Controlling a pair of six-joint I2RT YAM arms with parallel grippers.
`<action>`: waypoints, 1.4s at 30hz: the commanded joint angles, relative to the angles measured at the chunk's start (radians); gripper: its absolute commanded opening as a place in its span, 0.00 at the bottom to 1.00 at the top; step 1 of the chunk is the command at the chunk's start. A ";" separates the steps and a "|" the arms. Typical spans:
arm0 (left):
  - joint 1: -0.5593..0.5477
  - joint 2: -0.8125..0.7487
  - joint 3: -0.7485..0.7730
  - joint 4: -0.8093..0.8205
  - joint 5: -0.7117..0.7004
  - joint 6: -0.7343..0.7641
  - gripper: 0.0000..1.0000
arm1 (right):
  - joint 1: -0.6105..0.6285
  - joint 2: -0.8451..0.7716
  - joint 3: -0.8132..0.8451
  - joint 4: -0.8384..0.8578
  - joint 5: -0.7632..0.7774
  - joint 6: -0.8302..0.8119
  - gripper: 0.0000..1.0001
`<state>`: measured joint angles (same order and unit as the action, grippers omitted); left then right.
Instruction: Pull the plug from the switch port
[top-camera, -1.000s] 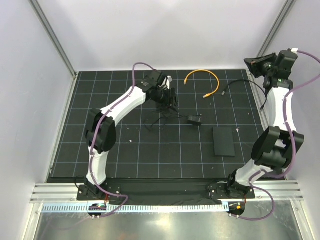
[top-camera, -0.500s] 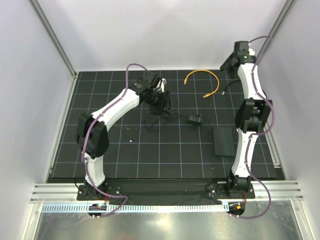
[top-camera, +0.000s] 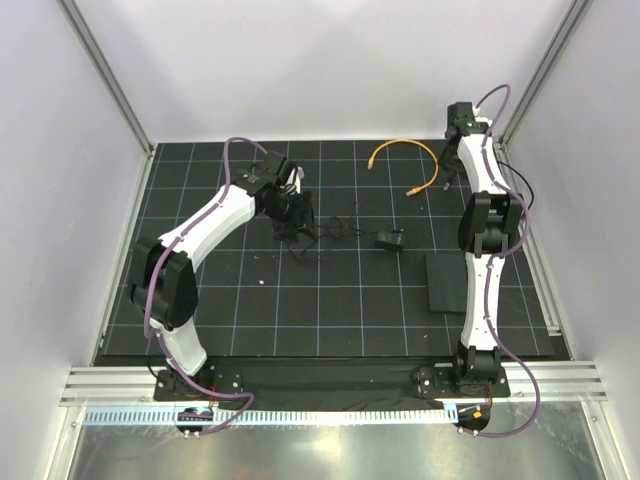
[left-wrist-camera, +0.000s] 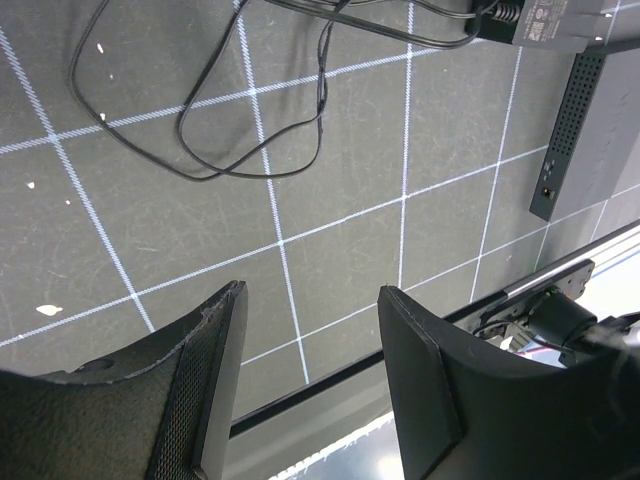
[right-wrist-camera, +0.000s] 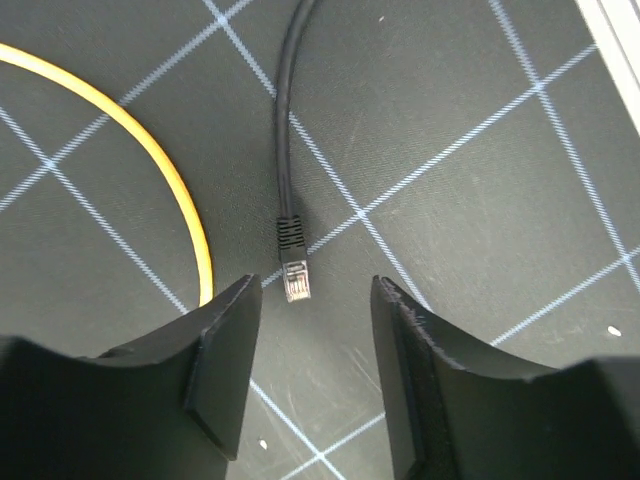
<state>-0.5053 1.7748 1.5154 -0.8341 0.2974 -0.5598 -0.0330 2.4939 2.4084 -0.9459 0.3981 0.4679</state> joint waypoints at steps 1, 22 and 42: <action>0.001 -0.017 0.017 0.004 0.017 0.008 0.59 | 0.016 0.022 0.003 0.030 0.039 -0.032 0.54; 0.010 -0.040 0.000 -0.011 0.020 0.006 0.59 | 0.018 0.085 -0.031 0.048 -0.033 0.041 0.31; 0.010 -0.026 0.028 -0.008 0.042 0.005 0.59 | 0.077 -0.234 -0.087 0.058 -0.067 0.221 0.01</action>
<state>-0.5018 1.7744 1.5162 -0.8436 0.3130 -0.5636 -0.0010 2.4344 2.3234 -0.8982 0.3187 0.6151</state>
